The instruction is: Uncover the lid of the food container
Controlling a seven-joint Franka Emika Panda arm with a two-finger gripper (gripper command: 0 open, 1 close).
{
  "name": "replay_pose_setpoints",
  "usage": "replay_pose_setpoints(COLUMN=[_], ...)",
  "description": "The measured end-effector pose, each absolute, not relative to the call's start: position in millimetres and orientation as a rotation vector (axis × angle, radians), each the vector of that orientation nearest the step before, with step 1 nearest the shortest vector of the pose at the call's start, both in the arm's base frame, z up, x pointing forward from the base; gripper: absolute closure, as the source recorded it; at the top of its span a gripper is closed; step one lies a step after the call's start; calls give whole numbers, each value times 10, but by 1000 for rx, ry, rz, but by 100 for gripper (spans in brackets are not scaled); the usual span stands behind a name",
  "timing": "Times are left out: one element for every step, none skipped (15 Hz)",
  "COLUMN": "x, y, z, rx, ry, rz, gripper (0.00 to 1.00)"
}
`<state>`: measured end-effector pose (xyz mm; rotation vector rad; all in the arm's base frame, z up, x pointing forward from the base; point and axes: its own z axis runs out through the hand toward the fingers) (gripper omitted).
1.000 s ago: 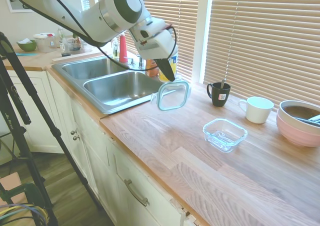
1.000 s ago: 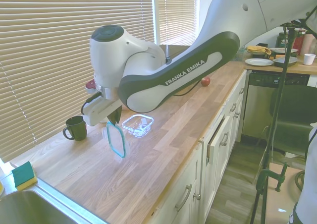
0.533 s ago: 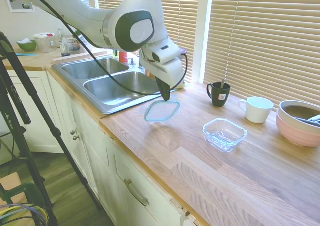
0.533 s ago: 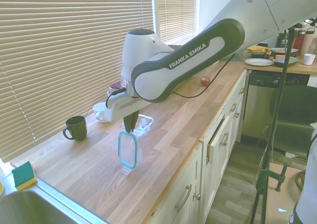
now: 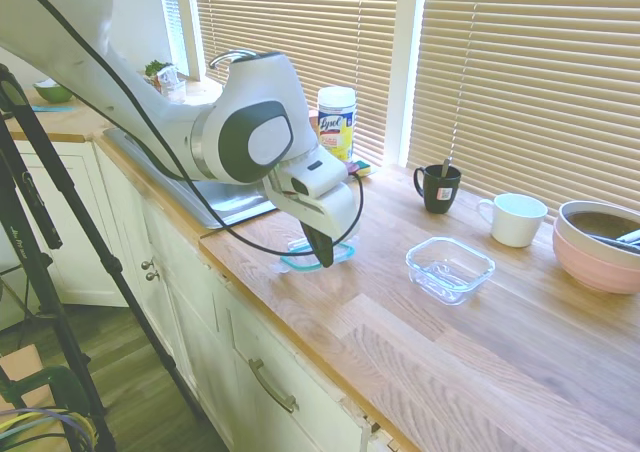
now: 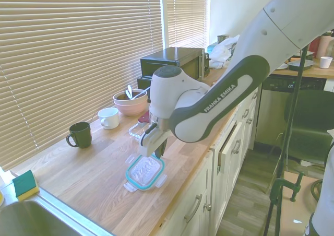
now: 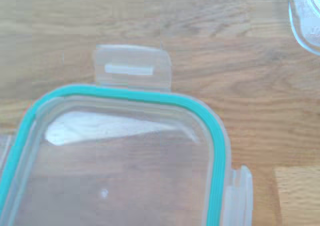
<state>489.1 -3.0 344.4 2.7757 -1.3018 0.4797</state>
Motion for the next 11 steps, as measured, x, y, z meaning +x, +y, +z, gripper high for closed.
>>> replay_pose_setpoints(x=[4895, 4899, 4901, 4902, 4902, 4902, 4902, 4902, 4902, 4904, 4911], y=[-35, -37, -36, -36, -38, -42, -51, -59, -66, -66, -66], z=[3400, 3371, 3362, 3363, 3363, 3363, 3363, 3363, 3363, 3368, 3385], rx=[2774, 2774, 2774, 2773, 2771, 2770, 2768, 2767, 2766, 2766, 2767], ry=[-1301, -1300, -1301, -1300, -1298, -1297, -1297, -1299, -1300, -1300, -1305], rz=[472, 468, 469, 472, 475, 476, 477, 477, 477, 479, 484], gripper=[0, 0, 0, 0, 0, 0, 0, 0, 0, 0, 0])
